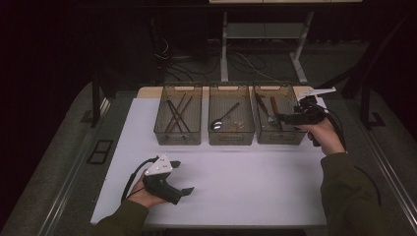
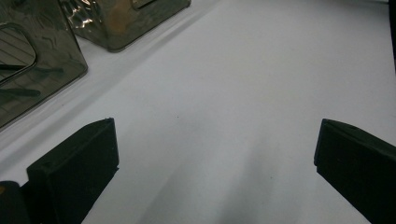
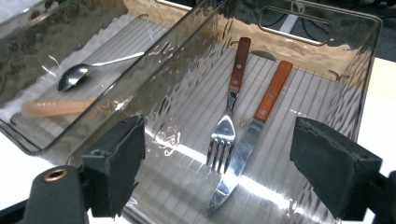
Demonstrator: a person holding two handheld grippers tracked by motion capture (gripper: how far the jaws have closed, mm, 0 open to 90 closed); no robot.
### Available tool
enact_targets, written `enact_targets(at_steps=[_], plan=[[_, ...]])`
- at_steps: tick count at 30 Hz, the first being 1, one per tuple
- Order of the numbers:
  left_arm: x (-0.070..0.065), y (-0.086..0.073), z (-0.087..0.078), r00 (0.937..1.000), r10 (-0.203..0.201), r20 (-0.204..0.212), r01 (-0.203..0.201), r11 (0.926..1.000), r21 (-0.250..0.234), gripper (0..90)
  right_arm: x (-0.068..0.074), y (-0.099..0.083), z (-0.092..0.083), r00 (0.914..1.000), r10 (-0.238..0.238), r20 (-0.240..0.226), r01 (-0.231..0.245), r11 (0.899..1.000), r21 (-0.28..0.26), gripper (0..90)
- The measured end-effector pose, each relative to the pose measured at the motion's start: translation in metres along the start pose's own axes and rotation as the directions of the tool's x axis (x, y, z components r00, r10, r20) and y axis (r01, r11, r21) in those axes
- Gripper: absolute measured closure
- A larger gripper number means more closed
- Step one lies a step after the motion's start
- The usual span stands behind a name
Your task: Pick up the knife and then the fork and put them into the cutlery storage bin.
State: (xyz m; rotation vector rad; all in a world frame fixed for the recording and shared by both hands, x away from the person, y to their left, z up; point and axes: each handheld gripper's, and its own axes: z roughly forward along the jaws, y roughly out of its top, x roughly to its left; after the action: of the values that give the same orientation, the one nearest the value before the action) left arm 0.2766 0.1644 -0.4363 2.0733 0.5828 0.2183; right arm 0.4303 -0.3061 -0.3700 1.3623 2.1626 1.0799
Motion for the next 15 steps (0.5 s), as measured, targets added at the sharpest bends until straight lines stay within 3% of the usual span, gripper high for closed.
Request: enact_targets(at_steps=[8, 15], plan=[[0.001, 0.0, 0.0, 1.0, -0.004, -0.007, 0.004, 1.0, -0.002, 0.0, 0.011, -0.015, -0.013, 1.0, -0.007, -0.005, 0.006, 0.999, -0.043, 14.0], [0.003, -0.001, 0.0, 0.9998, -0.014, -0.012, 0.014, 0.9999, -0.003, 0.0, 0.025, -0.031, -0.024, 0.9987, -0.044, -0.026, 0.042, 0.995, -0.085, 14.0]])
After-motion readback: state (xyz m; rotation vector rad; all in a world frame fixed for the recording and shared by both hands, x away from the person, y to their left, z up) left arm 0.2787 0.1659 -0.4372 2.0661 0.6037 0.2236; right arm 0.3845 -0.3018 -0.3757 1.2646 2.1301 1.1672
